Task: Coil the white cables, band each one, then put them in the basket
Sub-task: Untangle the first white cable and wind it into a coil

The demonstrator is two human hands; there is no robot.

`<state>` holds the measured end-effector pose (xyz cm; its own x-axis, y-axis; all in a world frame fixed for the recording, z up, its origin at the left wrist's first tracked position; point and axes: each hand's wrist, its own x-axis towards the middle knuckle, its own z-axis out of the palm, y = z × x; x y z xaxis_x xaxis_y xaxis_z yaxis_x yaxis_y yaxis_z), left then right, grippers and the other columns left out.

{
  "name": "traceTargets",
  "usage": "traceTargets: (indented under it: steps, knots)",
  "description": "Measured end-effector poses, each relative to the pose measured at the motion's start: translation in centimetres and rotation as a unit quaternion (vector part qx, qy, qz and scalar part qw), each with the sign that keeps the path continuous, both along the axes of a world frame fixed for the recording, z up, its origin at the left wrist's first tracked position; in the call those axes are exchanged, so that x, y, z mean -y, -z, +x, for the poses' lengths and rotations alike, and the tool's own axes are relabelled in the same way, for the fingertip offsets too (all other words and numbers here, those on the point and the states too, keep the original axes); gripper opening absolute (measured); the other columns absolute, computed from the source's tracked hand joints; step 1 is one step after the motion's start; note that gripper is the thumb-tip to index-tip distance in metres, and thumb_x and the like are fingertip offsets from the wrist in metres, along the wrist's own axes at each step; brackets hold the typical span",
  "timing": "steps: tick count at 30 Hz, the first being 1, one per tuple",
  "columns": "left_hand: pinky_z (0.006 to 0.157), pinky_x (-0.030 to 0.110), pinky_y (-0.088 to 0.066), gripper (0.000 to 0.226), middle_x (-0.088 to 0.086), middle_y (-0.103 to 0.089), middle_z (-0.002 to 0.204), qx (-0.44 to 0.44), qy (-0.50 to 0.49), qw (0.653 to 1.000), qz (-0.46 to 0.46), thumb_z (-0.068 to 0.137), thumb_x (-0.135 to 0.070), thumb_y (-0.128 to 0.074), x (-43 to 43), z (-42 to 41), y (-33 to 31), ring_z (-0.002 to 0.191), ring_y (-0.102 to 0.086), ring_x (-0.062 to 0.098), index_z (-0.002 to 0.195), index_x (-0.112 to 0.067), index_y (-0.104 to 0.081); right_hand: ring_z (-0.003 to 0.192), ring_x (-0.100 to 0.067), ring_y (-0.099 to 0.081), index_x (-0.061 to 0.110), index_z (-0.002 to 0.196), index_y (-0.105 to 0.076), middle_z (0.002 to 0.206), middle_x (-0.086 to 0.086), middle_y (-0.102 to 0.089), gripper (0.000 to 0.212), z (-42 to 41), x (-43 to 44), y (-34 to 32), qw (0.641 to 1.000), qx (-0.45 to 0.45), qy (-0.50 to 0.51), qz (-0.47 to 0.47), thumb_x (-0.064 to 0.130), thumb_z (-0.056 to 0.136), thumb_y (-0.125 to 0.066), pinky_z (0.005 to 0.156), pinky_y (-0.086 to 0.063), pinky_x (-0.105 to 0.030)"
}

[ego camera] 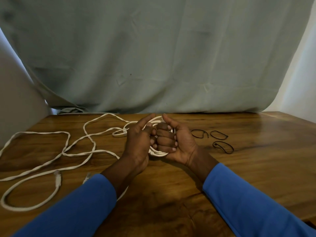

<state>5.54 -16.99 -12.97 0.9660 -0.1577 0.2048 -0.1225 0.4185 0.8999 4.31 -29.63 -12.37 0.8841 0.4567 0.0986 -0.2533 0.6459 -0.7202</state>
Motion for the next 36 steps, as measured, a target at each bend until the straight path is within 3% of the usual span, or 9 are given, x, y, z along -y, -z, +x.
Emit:
traceTargets:
  steps: [2, 6, 9, 12, 16, 23, 30, 33, 36]
  knots:
    - [0.042, 0.021, -0.039, 0.03, 0.009, -0.054, 0.07, -0.045, 0.006, 0.999, -0.025, 0.106, -0.026, -0.051, -0.1, 0.0, -0.3, 0.04, -0.043, 0.011, 0.108, -0.003, -0.07, 0.03, -0.007, -0.02, 0.022, 0.059, -0.044, 0.038, 0.007, -0.032, 0.047, -0.1, -0.1, 0.2, 1.0, 0.003, 0.008, -0.013, 0.042, 0.101, -0.053, 0.042, -0.016, -0.018]
    - [0.04, 0.02, -0.032, 0.03, -0.002, -0.044, 0.053, -0.079, -0.03, 0.996, -0.023, 0.103, -0.02, -0.057, 0.0, -0.7, -0.7, 0.039, -0.038, 0.011, 0.074, -0.016, -0.059, 0.026, -0.005, -0.026, 0.022, 0.057, -0.043, 0.037, 0.007, -0.03, 0.054, -0.1, -0.9, 0.3, 0.998, -0.022, 0.044, -0.031, 0.054, 0.1, -0.05, 0.043, -0.01, -0.018]
    - [0.041, 0.021, -0.035, 0.02, -0.001, -0.046, 0.055, -0.08, -0.043, 0.996, -0.012, 0.103, -0.018, -0.056, -0.1, -0.4, -0.5, 0.04, -0.041, 0.011, 0.087, -0.014, -0.067, 0.025, -0.005, -0.027, 0.023, 0.053, -0.044, 0.038, 0.005, -0.034, 0.062, -0.4, -1.4, -0.1, 0.994, -0.044, 0.084, -0.052, 0.066, 0.098, -0.044, 0.048, -0.011, -0.016]
    - [0.059, 0.033, -0.054, 0.016, -0.001, -0.065, 0.079, 0.02, -0.102, 0.985, 0.138, 0.104, -0.034, -0.054, -0.1, 0.0, 0.0, 0.065, -0.064, 0.017, 0.114, -0.026, -0.064, 0.023, -0.006, -0.029, 0.023, 0.056, -0.039, 0.035, 0.005, -0.031, 0.061, -0.8, -1.5, -0.5, 0.989, -0.061, 0.128, -0.049, 0.065, 0.101, -0.04, 0.033, -0.024, -0.01]
    - [0.1, 0.042, -0.043, 0.036, -0.006, -0.054, 0.123, 0.321, -0.236, 0.814, 0.423, 0.097, -0.062, -0.043, -0.6, -0.8, 0.2, 0.118, -0.052, 0.015, 0.117, -0.034, -0.054, 0.023, -0.005, -0.027, 0.023, 0.049, -0.04, 0.033, 0.003, -0.036, 0.067, -0.9, -0.7, -1.6, 0.982, -0.042, 0.185, 0.003, 0.065, 0.101, -0.037, 0.029, -0.019, -0.009]
    - [0.109, 0.051, -0.038, 0.068, 0.0, -0.037, 0.157, 0.455, -0.151, 0.646, 0.594, 0.091, -0.076, -0.031, -1.1, -0.1, -0.2, 0.146, -0.031, 0.023, 0.13, -0.028, -0.062, 0.03, -0.012, -0.035, 0.017, 0.045, -0.039, 0.04, -0.001, -0.034, 0.072, -0.7, 1.9, -2.9, 0.965, -0.091, 0.238, 0.063, 0.06, 0.103, -0.036, 0.034, -0.035, -0.014]
    - [0.087, 0.042, -0.045, 0.043, 0.0, -0.051, 0.112, 0.515, -0.13, 0.698, 0.48, 0.102, -0.051, -0.042, -1.0, 0.7, 0.1, 0.108, -0.048, 0.019, 0.115, -0.021, -0.07, 0.05, -0.012, -0.045, 0.013, 0.056, -0.039, 0.04, 0.002, -0.031, 0.062, -1.0, 1.7, -3.7, 0.936, -0.18, 0.29, 0.082, 0.045, 0.109, -0.041, 0.045, -0.056, -0.026]
    - [0.072, 0.029, -0.041, 0.032, -0.004, -0.05, 0.092, 0.506, -0.13, 0.775, 0.357, 0.104, -0.04, -0.049, -0.9, -0.2, -0.4, 0.085, -0.052, 0.013, 0.091, -0.02, -0.07, 0.055, -0.014, -0.058, 0.015, 0.062, -0.053, 0.048, 0.002, -0.052, 0.055, -2.0, 0.6, -3.9, 0.943, -0.206, 0.263, -0.008, 0.048, 0.105, -0.043, 0.077, -0.059, -0.028]
    - [0.06, 0.033, -0.042, 0.034, -0.003, -0.053, 0.075, 0.473, -0.15, 0.82, 0.287, 0.104, -0.039, -0.05, -0.9, -0.1, -0.6, 0.068, -0.055, 0.012, 0.076, -0.025, -0.063, 0.09, -0.019, -0.065, 0.01, 0.093, -0.071, 0.086, -0.007, -0.071, 0.054, -2.3, -0.7, -3.1, 0.935, -0.232, 0.252, -0.092, 0.058, 0.099, -0.048, 0.102, -0.05, -0.03]
